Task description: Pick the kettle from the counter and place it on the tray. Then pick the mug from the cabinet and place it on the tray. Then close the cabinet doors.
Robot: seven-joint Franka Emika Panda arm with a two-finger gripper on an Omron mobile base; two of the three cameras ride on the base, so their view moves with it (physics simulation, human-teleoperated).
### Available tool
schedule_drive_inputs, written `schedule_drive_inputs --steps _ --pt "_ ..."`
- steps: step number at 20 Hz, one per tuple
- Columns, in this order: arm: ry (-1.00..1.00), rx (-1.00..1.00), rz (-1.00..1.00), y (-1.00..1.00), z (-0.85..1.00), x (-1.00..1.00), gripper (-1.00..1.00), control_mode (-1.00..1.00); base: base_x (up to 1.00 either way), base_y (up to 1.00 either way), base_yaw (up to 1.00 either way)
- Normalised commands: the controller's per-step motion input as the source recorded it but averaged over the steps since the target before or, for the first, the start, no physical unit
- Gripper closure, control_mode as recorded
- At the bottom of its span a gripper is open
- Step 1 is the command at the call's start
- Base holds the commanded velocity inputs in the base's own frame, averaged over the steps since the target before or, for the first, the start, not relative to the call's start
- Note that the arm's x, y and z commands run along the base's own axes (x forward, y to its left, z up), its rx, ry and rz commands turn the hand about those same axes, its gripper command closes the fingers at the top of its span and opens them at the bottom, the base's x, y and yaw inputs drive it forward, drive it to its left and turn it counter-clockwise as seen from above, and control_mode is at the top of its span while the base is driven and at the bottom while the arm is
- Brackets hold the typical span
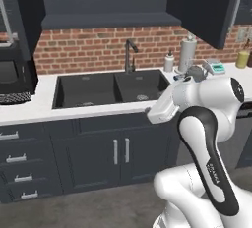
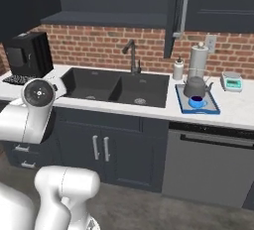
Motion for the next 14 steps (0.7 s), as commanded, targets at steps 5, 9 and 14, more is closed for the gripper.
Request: schedule_drive_inputs --steps 5,9,14 --pt "0.00 0.00 0.00 0.00 0.00 0.00 -1.00 1.00 0.49 0.43 0.00" --pt "0.00 0.00 0.00 0.00 0.00 0.00 -1.00 1.00 0.51 0.31 -0.03" --pt "0.00 0.00 0.00 0.00 0.00 0.00 -1.00 1.00 0.45 0.22 -0.04"
